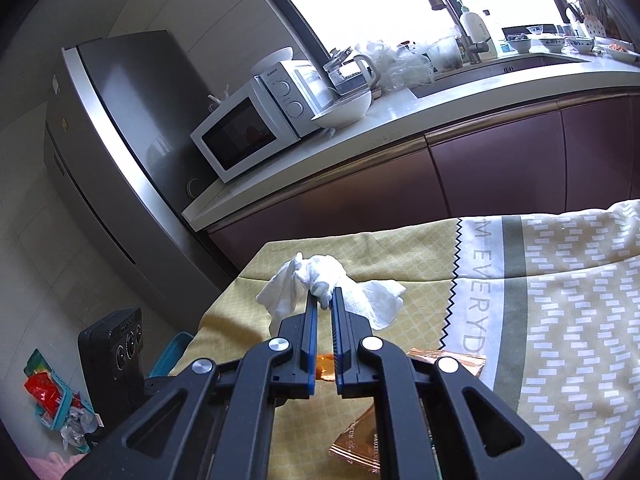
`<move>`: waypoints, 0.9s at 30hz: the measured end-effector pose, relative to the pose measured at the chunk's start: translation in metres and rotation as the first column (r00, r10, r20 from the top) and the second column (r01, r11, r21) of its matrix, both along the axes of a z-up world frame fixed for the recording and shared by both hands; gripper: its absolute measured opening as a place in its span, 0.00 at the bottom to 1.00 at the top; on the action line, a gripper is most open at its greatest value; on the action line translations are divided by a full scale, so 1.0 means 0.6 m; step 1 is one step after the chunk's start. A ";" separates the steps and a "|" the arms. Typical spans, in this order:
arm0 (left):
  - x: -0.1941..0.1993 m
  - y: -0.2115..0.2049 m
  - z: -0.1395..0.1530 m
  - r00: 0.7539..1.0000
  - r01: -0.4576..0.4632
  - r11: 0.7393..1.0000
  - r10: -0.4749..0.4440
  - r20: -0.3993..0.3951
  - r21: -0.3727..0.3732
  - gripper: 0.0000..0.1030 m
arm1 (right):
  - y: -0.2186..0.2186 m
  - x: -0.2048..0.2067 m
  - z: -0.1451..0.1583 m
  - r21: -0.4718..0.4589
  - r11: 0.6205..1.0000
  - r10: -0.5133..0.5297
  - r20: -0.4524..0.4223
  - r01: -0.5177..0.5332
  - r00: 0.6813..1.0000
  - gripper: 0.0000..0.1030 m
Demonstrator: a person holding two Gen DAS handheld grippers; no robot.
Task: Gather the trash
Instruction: 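Carry orange peel in left gripper while right gripper carries white tissue to teal bin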
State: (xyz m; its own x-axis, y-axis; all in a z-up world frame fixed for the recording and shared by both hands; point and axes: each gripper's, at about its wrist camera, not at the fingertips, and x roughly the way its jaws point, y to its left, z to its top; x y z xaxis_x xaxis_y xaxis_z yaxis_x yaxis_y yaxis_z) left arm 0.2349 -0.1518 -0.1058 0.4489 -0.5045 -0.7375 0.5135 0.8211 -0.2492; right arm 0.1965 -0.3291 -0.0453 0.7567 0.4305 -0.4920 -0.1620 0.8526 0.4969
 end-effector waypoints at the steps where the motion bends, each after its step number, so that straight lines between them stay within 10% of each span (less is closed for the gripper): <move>1: -0.004 0.010 0.003 1.000 -0.008 1.000 0.008 0.002 -0.003 0.13 | 0.004 -0.001 0.000 0.004 1.000 0.005 0.002 -0.005 1.000 0.06; 27: -0.122 0.283 0.036 0.974 -0.224 0.972 0.225 0.018 -0.071 0.13 | 0.156 -0.028 -0.007 0.100 0.976 0.195 0.003 -0.195 0.981 0.06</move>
